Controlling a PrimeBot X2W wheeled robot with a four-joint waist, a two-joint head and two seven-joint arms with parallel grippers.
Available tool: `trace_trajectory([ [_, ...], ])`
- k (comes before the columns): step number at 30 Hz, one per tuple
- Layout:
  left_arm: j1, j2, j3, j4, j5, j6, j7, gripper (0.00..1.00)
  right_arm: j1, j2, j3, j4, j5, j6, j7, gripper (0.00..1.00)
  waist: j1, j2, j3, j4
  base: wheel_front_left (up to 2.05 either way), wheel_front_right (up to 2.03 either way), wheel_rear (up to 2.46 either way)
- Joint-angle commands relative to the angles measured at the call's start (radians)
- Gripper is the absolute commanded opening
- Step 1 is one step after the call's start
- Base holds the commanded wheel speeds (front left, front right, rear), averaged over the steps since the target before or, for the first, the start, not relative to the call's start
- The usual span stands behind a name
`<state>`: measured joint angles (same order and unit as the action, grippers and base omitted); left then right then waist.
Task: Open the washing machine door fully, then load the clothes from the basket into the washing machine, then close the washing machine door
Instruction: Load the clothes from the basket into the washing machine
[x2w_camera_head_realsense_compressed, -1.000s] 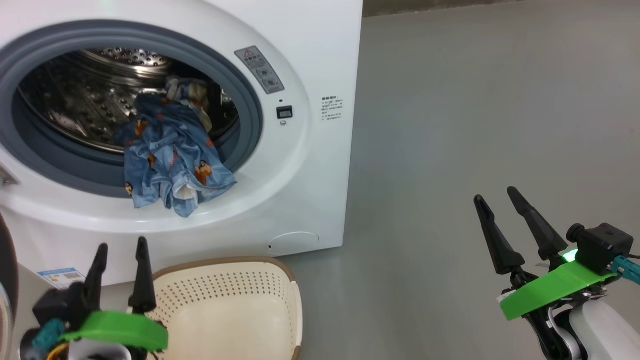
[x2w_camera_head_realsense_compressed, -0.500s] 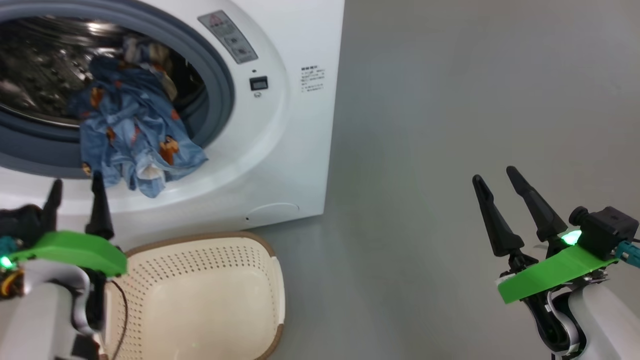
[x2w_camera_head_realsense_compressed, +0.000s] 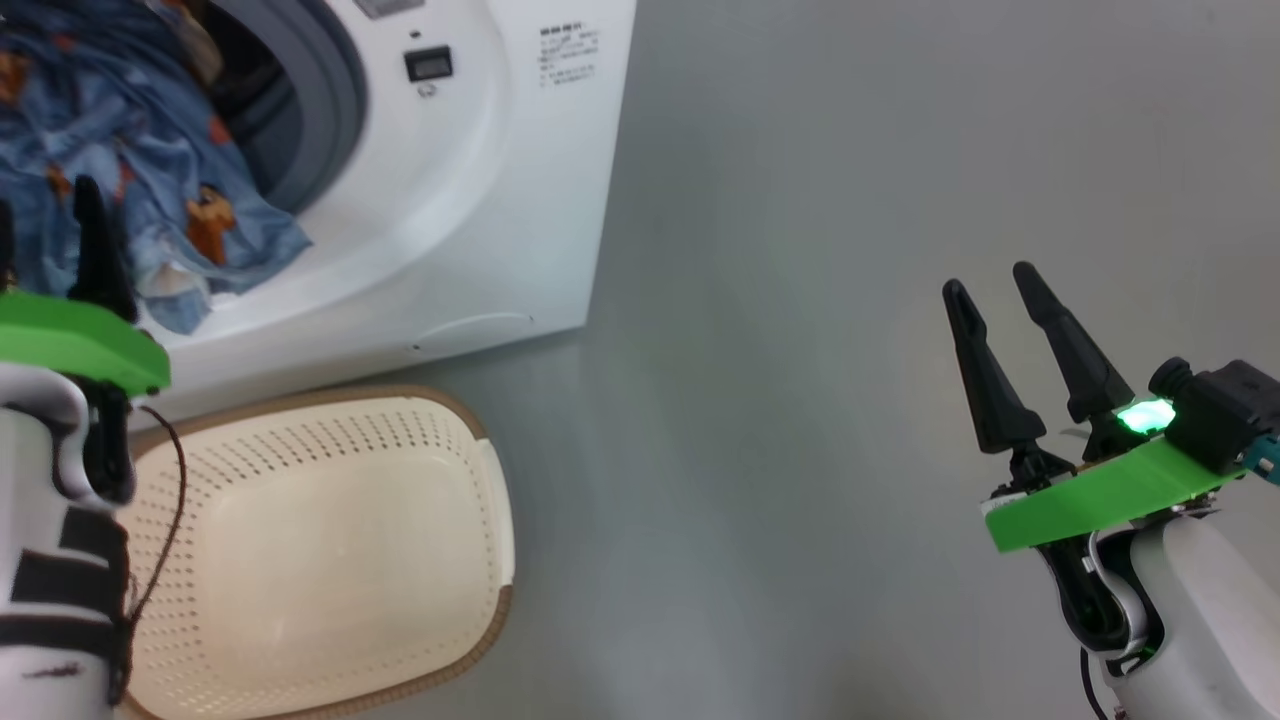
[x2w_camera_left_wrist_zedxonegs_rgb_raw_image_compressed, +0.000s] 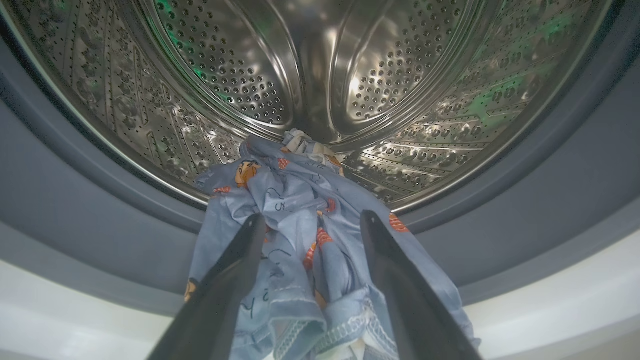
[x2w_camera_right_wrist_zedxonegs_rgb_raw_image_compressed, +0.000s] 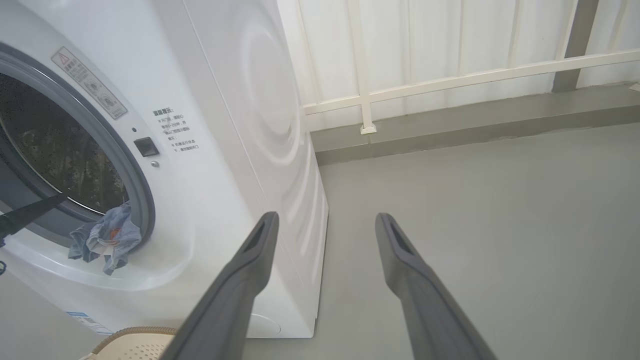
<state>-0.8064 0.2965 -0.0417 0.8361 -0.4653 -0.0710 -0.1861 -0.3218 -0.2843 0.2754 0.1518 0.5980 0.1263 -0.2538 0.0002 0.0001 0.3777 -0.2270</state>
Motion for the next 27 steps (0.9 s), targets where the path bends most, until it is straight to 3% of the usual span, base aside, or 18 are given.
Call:
trace_trajectory([
  [1, -0.047, 0.05, 0.024, 0.008, -0.004, 0.0, -0.003, 1.0, -0.016, -0.007, 0.005, -0.028, -0.011, 0.004, -0.008, 1.0, -0.0002, -0.0001, 0.083, -0.044, 0.0, 0.0, 0.0],
  [10, -0.178, 0.06, 0.004, 0.167, -0.005, -0.004, 0.042, 1.0, -0.034, 0.009, -0.003, -0.034, -0.018, 0.004, -0.008, 1.0, -0.0002, -0.0001, 0.132, -0.07, 0.0, 0.0, 0.0],
  [13, -0.213, 0.066, 0.001, 0.215, -0.002, 0.018, 0.063, 1.0, -0.032, 0.012, -0.005, -0.037, -0.019, 0.004, -0.008, 1.0, -0.0002, -0.0001, 0.136, -0.074, 0.0, 0.0, 0.0],
  [14, -0.234, 0.07, -0.003, 0.254, 0.003, 0.051, 0.097, 1.0, -0.031, 0.013, -0.007, -0.037, -0.021, 0.004, -0.008, 1.0, -0.0002, -0.0001, 0.138, -0.074, 0.0, 0.0, 0.0],
  [17, -0.267, 0.071, -0.016, 0.308, 0.013, 0.091, 0.162, 1.0, -0.031, 0.015, -0.01, -0.037, -0.023, 0.004, -0.008, 1.0, -0.0002, -0.0001, 0.142, -0.072, 0.0, 0.0, 0.0],
  [24, -0.329, 0.081, -0.035, 0.38, 0.009, 0.091, 0.312, 1.0, -0.037, 0.017, -0.01, -0.033, -0.025, 0.004, -0.008, 1.0, -0.0002, -0.0001, 0.144, -0.066, 0.0, 0.0, 0.0],
  [27, -0.343, 0.093, -0.042, 0.383, 0.01, 0.08, 0.323, 0.0, -0.035, 0.019, -0.009, -0.031, -0.025, 0.004, -0.008, 1.0, -0.0002, -0.0001, 0.142, -0.064, 0.0, 0.0, 0.0],
])
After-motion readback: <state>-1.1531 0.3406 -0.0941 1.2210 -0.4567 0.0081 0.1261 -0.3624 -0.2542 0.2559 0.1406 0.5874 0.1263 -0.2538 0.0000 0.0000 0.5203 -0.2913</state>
